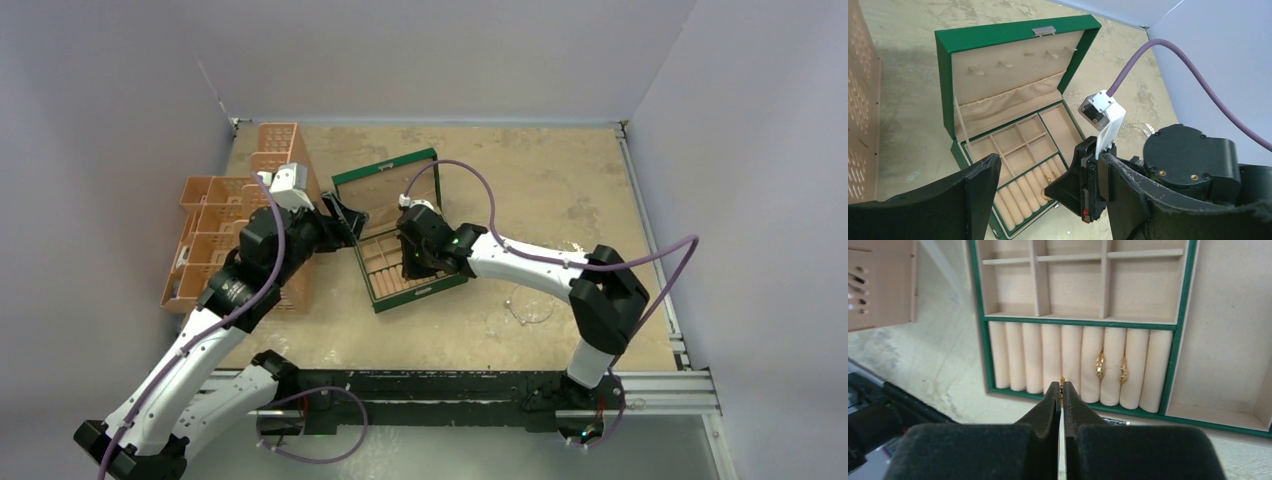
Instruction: Organize the mixed jewelry
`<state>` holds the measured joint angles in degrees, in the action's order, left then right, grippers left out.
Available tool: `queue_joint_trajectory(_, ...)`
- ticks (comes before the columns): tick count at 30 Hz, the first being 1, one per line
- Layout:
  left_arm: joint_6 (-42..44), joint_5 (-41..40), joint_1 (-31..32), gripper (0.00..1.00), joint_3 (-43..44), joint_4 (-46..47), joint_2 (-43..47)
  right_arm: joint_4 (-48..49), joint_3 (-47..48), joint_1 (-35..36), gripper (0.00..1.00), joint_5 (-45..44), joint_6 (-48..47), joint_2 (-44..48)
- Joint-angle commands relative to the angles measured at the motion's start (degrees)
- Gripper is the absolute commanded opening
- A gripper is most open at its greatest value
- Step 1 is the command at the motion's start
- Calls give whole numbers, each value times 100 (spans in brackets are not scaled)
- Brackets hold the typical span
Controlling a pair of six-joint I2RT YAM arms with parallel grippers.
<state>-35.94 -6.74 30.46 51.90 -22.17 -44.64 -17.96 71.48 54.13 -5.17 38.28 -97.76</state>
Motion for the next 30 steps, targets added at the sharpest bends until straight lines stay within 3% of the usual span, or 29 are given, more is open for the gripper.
queue_joint_trajectory(1, 237, -213, 3, 71, 107, 71, 60, -282, 370, 54, 0, -500, -62, -62)
queue_joint_trajectory(30, 186, -161, 4, 71, 23, 122, 38, -266, 544, 124, 0, -752, -336, -690)
